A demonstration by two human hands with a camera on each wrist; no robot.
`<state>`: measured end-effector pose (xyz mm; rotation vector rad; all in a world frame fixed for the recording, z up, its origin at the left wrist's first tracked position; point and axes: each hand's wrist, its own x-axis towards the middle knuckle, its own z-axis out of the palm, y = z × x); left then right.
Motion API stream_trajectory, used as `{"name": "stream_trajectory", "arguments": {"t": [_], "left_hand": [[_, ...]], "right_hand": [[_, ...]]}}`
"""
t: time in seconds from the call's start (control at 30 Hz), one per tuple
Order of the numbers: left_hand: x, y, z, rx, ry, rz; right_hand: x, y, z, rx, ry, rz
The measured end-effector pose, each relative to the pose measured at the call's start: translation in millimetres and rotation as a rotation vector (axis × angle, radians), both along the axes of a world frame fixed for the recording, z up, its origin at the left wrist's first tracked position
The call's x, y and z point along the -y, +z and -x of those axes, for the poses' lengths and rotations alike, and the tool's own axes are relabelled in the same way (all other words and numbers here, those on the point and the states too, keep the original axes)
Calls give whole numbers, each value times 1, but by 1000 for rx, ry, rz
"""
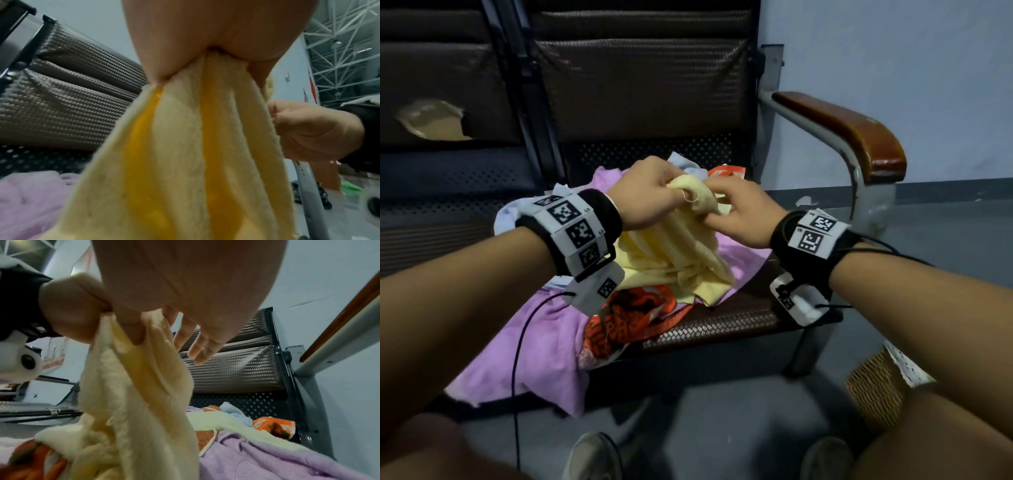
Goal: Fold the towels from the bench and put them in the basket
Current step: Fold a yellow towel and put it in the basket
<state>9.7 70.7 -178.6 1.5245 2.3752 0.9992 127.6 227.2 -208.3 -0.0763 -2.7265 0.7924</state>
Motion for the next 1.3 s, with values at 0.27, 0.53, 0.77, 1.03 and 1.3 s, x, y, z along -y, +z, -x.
{"name": "stream_trajectory", "arguments": {"t": [0.27,0.53,0.77,1.03,1.3], "left_hand": [[3,-4,23,-44,294,-279],[15,-7,50,-258,492,-164],[14,2,56,64,594,-269],[8,-3,57,475,578,-413],[6,-3,51,535,654,-330]], "right_hand": [[0,2,-2,18,-106,449],[-25,-4,-2,57,-221,-91],[-31,1,0,-20,-322,-316],[-20,2,-4,-97,-235,67],[-5,10,-12,-178,-129,-86]]}}
